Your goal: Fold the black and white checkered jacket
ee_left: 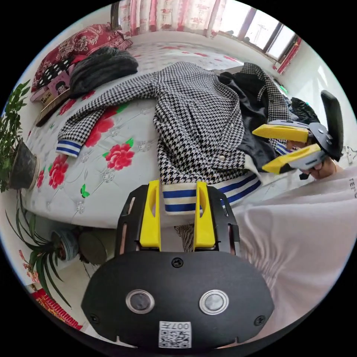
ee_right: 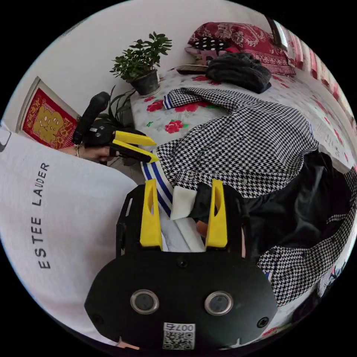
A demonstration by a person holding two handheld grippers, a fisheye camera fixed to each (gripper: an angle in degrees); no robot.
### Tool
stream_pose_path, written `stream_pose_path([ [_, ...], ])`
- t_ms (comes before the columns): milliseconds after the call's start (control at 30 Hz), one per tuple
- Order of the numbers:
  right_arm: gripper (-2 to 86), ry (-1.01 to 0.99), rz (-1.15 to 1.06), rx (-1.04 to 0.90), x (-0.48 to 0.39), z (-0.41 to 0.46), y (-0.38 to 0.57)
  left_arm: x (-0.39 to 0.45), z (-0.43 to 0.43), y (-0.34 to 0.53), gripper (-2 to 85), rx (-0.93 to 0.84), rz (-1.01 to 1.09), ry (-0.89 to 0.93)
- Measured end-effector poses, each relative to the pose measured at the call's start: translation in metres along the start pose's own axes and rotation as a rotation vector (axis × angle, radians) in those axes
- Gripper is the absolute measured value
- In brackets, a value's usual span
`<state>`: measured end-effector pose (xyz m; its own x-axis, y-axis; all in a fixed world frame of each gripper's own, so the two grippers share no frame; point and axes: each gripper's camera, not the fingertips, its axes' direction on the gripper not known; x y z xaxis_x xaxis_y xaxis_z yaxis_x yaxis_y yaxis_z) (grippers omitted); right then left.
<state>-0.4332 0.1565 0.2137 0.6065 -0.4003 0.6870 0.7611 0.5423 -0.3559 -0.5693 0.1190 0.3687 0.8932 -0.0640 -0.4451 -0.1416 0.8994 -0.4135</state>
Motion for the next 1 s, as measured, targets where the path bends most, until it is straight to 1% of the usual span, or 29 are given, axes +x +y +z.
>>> stream_pose_path([
  [67,12.4,0.08,-0.024,-0.094,-0.005,0.03,-0.008,-0.007,0.012,-0.01,14.1,-0.029,-0.013,0.061],
  [100,10.6,0.159,0.02,-0.123,0.001,0.04,-0.007,-0.01,0.019,-0.016,13.9,-0.055,-0.022,0.088],
  [133,9.5,0.182,0.053,-0.114,0.005,0.04,-0.003,-0.011,0.02,-0.019,13.7,-0.054,-0.015,0.101],
  [200,6.5,0.186,0.262,0.026,0.029,0.003,0.029,-0.012,0.019,-0.021,12.9,-0.054,0.011,0.105],
  [233,6.1,0.169,0.322,0.067,0.037,-0.009,0.042,-0.012,0.018,-0.019,11.5,-0.038,0.03,0.096],
  [300,6.1,0.043,0.548,0.168,0.064,-0.035,0.106,-0.01,0.016,-0.015,9.6,-0.002,0.051,0.127],
  [333,6.4,0.01,0.601,0.182,0.068,-0.038,0.123,-0.011,0.017,-0.015,8.5,-0.003,0.035,0.127],
  [367,7.0,-0.007,0.704,0.213,0.072,-0.041,0.156,-0.011,0.017,-0.016,8.0,-0.006,0.026,0.123],
  [400,7.8,0.056,0.805,0.249,0.07,-0.049,0.188,-0.013,0.017,-0.017,7.1,-0.003,0.007,0.137],
  [433,8.3,0.091,0.842,0.274,0.067,-0.055,0.203,-0.014,0.016,-0.019,6.5,-0.004,-0.01,0.157],
  [500,10.3,0.239,0.969,0.342,0.056,-0.076,0.246,-0.016,0.015,-0.022,5.7,-0.008,-0.022,0.172],
  [567,11.7,0.36,1.044,0.308,0.055,-0.079,0.263,-0.016,0.012,-0.026,5.0,-0.007,-0.019,0.186],
  [667,12.2,0.42,1.055,0.187,0.076,-0.062,0.267,-0.014,0.003,-0.034,4.4,-0.007,-0.023,0.216],
  [733,11.2,0.394,1.073,0.142,0.096,-0.052,0.261,-0.01,-0.011,-0.038,4.1,0.014,-0.02,0.231],
  [800,8.1,0.367,1.081,0.042,0.123,-0.04,0.247,-0.006,-0.024,-0.039,3.8,0.036,-0.015,0.236],
  [867,5.7,0.428,1.048,-0.057,0.133,-0.038,0.238,-0.005,-0.035,-0.038,3.5,0.053,-0.022,0.243],
  [933,4.2,0.428,0.968,-0.041,0.123,-0.05,0.235,-0.009,-0.046,-0.03,3.1,0.066,-0.052,0.249],
  [1000,3.4,0.436,0.894,0.033,0.087,-0.071,0.246,-0.01,-0.047,-0.019,2.7,0.064,-0.062,0.186],
])
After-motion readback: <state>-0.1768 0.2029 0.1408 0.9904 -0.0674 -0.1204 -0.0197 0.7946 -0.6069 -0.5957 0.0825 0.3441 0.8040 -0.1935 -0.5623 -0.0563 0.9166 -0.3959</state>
